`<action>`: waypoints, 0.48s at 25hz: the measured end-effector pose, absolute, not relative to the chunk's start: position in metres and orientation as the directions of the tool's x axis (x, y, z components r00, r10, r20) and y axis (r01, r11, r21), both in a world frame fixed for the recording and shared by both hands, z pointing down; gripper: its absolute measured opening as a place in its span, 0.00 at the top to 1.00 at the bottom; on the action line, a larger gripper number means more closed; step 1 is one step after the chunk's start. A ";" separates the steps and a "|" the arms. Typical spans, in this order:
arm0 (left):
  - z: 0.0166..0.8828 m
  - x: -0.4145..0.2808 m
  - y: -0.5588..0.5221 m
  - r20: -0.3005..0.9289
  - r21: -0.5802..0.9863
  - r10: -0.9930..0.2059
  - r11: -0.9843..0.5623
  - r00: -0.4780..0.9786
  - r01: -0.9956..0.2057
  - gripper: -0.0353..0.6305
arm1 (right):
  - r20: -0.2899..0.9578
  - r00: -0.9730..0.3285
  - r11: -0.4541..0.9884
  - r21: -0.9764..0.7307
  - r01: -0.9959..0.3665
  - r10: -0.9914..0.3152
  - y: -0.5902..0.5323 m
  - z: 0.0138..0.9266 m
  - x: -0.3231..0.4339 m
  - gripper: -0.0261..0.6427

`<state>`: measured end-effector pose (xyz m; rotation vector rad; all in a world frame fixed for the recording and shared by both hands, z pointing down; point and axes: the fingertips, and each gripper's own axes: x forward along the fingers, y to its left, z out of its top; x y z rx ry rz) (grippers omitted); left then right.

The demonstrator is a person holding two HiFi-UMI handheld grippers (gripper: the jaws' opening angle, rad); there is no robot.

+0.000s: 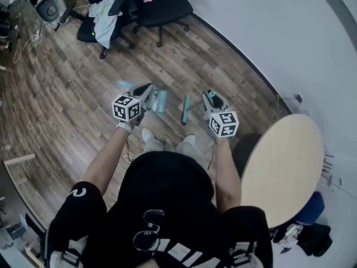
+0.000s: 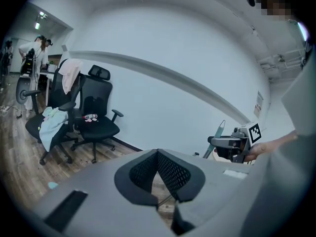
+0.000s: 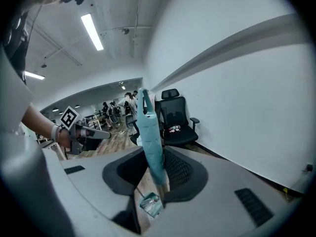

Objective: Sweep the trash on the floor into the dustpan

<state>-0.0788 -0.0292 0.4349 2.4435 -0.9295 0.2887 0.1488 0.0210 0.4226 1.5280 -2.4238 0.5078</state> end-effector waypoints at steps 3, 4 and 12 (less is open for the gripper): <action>0.428 -0.057 -0.029 0.364 0.381 -0.564 -0.636 0.741 -0.671 0.95 | 0.367 -0.431 0.403 -0.155 -0.902 -0.824 0.019 0.415 0.176 0.82; 0.425 -0.050 -0.029 0.364 0.376 -0.564 -0.639 0.741 -0.671 0.95 | 0.365 -0.429 0.403 -0.150 -0.903 -0.826 0.018 0.412 0.184 0.82; 0.400 -0.029 -0.024 0.350 0.317 -0.567 -0.677 0.746 -0.664 0.95 | 0.353 -0.381 0.368 -0.105 -0.924 -0.855 0.020 0.391 0.222 0.82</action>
